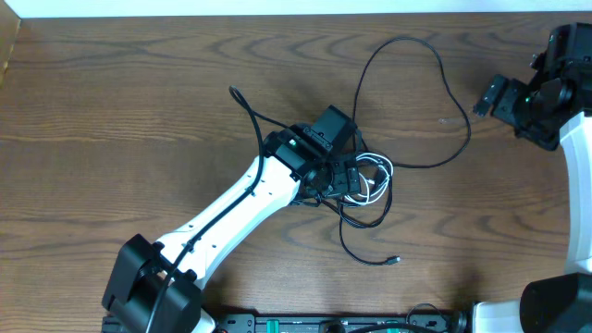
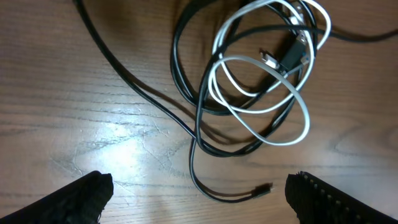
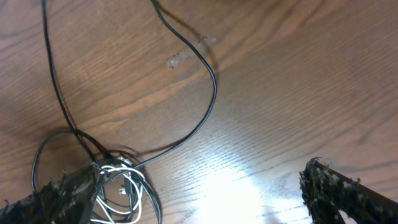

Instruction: Untangle cables

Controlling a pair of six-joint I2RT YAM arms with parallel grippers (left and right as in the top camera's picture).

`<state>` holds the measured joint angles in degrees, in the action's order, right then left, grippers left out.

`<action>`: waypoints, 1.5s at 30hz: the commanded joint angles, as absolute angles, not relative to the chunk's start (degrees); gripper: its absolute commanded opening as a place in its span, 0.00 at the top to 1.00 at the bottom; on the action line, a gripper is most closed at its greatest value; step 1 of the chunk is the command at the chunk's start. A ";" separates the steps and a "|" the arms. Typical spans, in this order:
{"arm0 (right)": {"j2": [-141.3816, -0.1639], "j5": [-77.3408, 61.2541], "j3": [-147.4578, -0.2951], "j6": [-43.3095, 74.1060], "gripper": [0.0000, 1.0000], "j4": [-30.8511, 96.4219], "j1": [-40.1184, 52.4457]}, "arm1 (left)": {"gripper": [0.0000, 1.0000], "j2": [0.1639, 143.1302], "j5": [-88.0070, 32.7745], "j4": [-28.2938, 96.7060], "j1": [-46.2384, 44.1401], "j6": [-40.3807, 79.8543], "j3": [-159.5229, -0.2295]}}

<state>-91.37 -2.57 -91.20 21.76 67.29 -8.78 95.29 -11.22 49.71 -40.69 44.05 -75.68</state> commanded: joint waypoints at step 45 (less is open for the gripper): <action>-91.53 -5.10 -88.71 26.76 0.01 66.61 -8.14 | 0.92 106.91 -3.31 32.69 -51.09 52.36 -75.94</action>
<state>-91.39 -4.73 -89.06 26.13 66.48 -8.45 106.74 -3.25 32.69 -51.11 52.69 -75.68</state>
